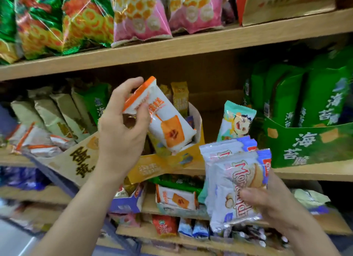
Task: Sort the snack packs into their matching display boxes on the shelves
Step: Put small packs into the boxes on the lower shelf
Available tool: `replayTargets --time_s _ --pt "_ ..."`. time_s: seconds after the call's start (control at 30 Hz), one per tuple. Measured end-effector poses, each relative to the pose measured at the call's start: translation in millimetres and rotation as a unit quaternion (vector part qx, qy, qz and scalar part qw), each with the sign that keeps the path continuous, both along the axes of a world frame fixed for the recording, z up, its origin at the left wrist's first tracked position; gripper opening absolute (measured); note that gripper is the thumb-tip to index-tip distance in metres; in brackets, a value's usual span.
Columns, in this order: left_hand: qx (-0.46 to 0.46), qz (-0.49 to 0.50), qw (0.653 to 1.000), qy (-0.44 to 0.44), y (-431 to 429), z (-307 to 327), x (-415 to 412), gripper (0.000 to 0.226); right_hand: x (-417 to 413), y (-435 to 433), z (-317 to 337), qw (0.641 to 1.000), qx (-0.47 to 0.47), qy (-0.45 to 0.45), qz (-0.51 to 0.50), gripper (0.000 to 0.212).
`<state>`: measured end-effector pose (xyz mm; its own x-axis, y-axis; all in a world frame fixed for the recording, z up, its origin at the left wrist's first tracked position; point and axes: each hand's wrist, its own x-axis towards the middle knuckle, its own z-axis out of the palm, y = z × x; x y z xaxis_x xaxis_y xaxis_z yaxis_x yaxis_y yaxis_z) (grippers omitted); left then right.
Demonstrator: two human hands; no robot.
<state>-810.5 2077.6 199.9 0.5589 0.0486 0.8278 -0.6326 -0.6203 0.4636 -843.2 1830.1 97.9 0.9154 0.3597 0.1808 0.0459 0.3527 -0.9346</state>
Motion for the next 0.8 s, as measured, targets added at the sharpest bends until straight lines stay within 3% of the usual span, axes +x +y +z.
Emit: replayTargets --time_s 0.07,0.1,0.2,0.27,0.37,0.43,0.53,0.57,0.63,0.7,0.8 --pt "-0.039 -0.025 0.999 0.009 1.1 -0.5 -8.3 0.03 -0.9 2.5 1.2 0.999 0.037 0.029 -0.019 0.102" --pt "-0.053 -0.046 0.997 0.024 0.6 -1.4 -12.2 0.027 -1.6 4.5 2.0 0.997 0.053 0.053 -0.034 0.101" --pt "-0.101 -0.107 0.984 0.098 -5.7 -5.6 -22.3 0.022 -2.9 7.2 1.4 0.991 0.071 0.087 -0.073 0.134" --pt "-0.156 -0.136 0.966 0.154 -15.3 -8.3 -29.7 0.028 -5.7 9.5 4.5 0.991 0.076 0.084 -0.078 0.138" --pt "-0.171 -0.166 0.945 0.225 -36.1 -13.7 -36.1 0.044 -9.9 11.0 3.9 0.993 0.037 0.067 -0.09 0.101" --pt "-0.169 -0.17 0.935 0.262 -50.6 -19.2 -37.3 0.043 -12.7 12.8 1.5 0.995 0.001 0.058 -0.083 0.083" --pt "-0.218 -0.208 0.892 0.338 -65.0 -29.4 -39.7 0.013 -17.0 17.2 -0.7 0.993 -0.032 0.051 -0.102 0.071" --pt "-0.23 -0.225 0.87 0.373 -67.4 -32.3 -41.9 0.017 -18.1 17.4 -1.8 0.991 -0.037 0.056 -0.113 0.068" --pt "-0.235 -0.243 0.845 0.414 -69.4 -36.9 -46.6 0.049 -20.1 17.2 -3.6 0.987 -0.05 0.064 -0.137 0.064" --pt "-0.241 -0.255 0.838 0.417 -71.8 -38.0 -50.0 0.073 -20.6 17.0 -6.0 0.983 -0.052 0.08 -0.154 0.055" --pt "-0.293 -0.244 0.839 0.388 -73.6 -38.8 -50.4 0.085 -19.3 17.9 -6.6 0.979 -0.03 0.118 -0.16 0.034"
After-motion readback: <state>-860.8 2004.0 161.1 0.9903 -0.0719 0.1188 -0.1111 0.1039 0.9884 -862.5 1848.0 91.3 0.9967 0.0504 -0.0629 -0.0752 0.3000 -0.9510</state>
